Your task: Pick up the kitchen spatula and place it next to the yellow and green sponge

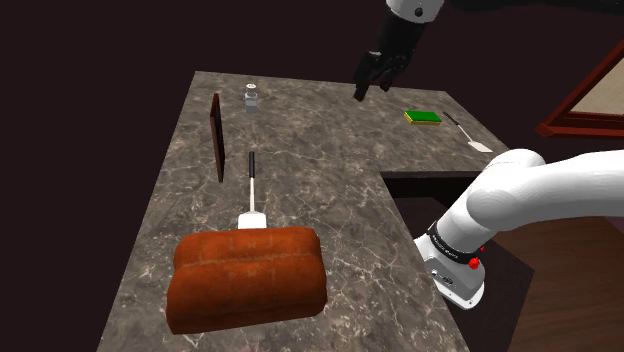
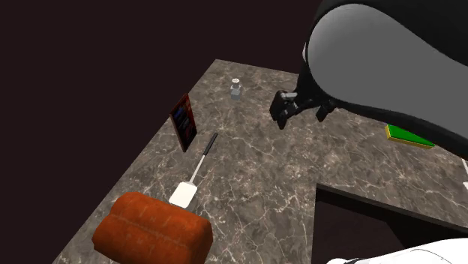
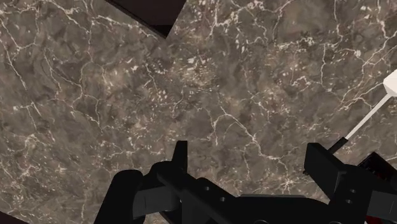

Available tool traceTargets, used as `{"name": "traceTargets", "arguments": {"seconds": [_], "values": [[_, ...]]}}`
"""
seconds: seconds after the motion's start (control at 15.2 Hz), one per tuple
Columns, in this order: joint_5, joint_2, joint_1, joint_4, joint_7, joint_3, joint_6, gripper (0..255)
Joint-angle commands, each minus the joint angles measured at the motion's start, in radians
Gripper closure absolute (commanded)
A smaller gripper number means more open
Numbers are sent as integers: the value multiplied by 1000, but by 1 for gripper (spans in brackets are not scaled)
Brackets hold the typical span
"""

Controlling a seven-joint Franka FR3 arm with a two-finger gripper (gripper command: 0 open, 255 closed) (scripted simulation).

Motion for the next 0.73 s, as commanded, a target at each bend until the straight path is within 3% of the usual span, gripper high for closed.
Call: {"name": "traceTargets", "arguments": {"seconds": [0.0, 0.66], "values": [[30, 19, -2, -18, 79, 51, 36, 0], [114, 251, -61, 10, 472, 335, 243, 0]]}}
